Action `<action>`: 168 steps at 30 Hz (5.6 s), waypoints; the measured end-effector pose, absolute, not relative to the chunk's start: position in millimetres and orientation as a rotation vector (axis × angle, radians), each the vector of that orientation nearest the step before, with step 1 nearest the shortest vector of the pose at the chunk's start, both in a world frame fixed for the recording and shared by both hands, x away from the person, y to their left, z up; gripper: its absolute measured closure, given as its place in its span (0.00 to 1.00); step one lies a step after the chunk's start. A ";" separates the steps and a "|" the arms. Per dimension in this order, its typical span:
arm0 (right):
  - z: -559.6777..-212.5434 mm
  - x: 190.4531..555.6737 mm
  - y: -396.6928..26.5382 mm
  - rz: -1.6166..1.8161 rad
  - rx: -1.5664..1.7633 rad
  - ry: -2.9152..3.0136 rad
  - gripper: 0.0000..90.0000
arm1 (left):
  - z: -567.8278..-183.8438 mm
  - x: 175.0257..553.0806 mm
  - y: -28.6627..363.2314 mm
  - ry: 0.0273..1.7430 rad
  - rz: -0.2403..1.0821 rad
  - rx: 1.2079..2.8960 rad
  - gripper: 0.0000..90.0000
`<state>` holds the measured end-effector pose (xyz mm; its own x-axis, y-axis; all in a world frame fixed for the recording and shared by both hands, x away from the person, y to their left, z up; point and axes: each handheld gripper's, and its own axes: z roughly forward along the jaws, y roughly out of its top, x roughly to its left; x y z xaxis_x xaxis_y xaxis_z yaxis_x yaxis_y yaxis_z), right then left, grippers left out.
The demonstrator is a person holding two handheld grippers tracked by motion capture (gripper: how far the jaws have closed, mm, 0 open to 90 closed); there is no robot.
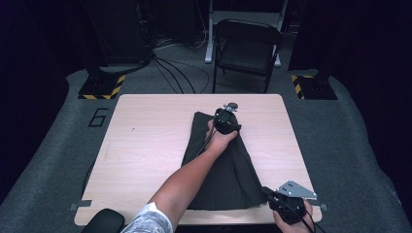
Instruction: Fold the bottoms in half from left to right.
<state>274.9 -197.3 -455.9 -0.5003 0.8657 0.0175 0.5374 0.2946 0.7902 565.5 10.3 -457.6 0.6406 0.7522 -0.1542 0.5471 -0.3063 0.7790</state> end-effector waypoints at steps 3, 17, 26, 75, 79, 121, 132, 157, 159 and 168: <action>-465.9 278.5 -206.4 1.024 1.325 2.186 0.91 | -445.2 565.1 30.3 1.012 0.301 1.954 0.60; -444.9 308.0 -194.4 1.112 1.279 2.160 0.71 | -468.5 539.7 150.6 1.116 0.337 1.971 0.55; -463.7 361.7 -174.0 1.003 1.218 2.270 0.66 | -477.7 504.7 170.0 1.082 0.345 2.000 0.53; -493.3 368.8 -175.6 0.896 1.266 2.377 0.66 | -506.6 366.4 168.2 0.777 0.208 2.204 0.51; -491.3 369.0 -176.9 0.912 1.263 2.363 0.64 | -498.4 366.8 170.6 0.772 0.208 2.187 0.50; -506.6 436.2 -153.7 0.934 1.427 2.230 0.16 | -516.1 451.1 167.1 1.042 0.307 2.082 0.27; -517.0 438.9 -153.7 0.916 1.445 2.241 0.17 | -523.6 449.1 165.5 1.039 0.310 2.064 0.27; -514.9 429.0 -145.1 1.070 1.379 2.350 0.84 | -522.5 444.0 156.1 0.969 0.224 2.038 0.83; -513.9 429.0 -144.5 1.063 1.347 2.345 0.86 | -520.6 443.4 155.6 0.961 0.248 2.053 0.84; -494.5 422.9 -144.4 1.084 1.302 2.311 0.89 | -504.7 443.7 164.0 0.938 0.263 2.029 0.89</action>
<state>422.9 -144.4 -494.5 -0.5568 0.8223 0.1176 0.6160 0.3138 0.7226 443.7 164.0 -504.7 0.6947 0.7030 -0.1521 0.5212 -0.3462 0.7801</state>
